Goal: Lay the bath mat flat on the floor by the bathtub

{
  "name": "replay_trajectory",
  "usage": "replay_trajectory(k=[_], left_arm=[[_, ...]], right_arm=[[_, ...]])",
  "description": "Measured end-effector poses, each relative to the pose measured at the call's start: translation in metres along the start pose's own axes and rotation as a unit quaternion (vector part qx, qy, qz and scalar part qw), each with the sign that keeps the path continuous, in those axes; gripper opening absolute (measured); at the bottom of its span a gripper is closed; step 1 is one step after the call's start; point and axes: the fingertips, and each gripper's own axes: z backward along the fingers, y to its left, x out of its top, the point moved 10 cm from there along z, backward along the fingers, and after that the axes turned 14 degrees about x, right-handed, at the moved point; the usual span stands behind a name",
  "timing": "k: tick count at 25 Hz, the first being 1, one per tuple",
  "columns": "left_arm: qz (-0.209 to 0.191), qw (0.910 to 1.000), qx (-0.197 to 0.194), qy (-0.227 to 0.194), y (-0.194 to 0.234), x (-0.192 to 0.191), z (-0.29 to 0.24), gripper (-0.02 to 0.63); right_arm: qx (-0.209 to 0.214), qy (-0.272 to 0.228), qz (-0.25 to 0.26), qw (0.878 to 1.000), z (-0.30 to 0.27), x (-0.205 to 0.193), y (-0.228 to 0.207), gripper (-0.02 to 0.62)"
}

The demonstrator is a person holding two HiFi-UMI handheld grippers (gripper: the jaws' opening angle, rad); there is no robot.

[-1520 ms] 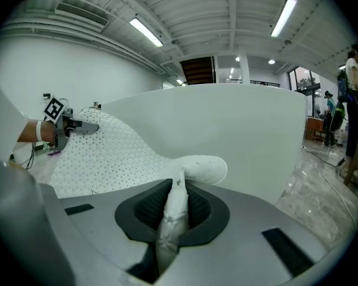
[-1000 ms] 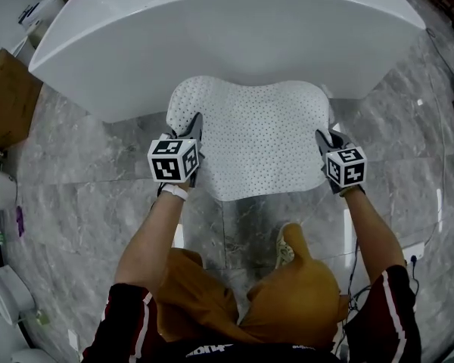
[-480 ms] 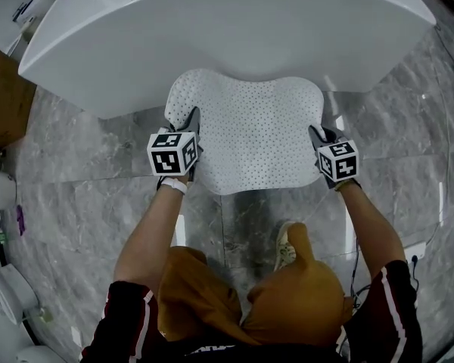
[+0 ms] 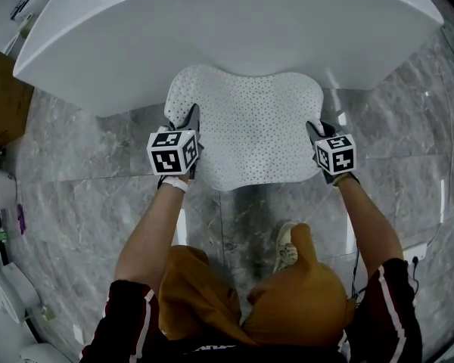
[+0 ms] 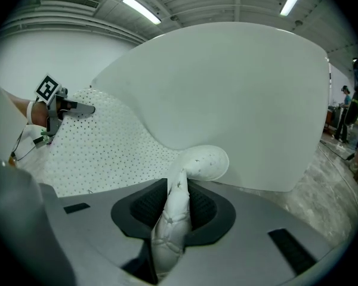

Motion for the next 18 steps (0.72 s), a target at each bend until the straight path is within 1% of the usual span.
replay_trajectory(k=[2, 4, 7, 10, 14, 18], left_arm=[[0.002, 1.0, 0.003, 0.002, -0.002, -0.006, -0.003, 0.025], [0.001, 0.9999, 0.007, 0.007, -0.006, -0.014, -0.006, 0.025], [0.002, 0.9998, 0.007, 0.018, -0.012, -0.028, -0.01, 0.025], [-0.009, 0.9996, 0.011, 0.025, -0.014, -0.037, -0.013, 0.025], [-0.022, 0.9992, 0.025, 0.024, -0.001, -0.037, -0.014, 0.025], [-0.033, 0.9986, 0.037, 0.021, 0.011, -0.034, -0.011, 0.025]], right_arm=[[-0.002, 0.012, -0.004, 1.0, -0.003, -0.005, -0.002, 0.139], [-0.011, 0.009, -0.008, 1.0, 0.002, -0.011, -0.003, 0.178], [-0.022, -0.011, -0.011, 1.0, 0.017, -0.015, 0.0, 0.178], [-0.018, -0.015, -0.012, 1.0, 0.029, -0.017, 0.008, 0.178], [-0.01, -0.012, -0.001, 1.0, 0.039, -0.024, 0.022, 0.178], [-0.001, -0.017, -0.003, 1.0, 0.043, -0.029, 0.037, 0.178]])
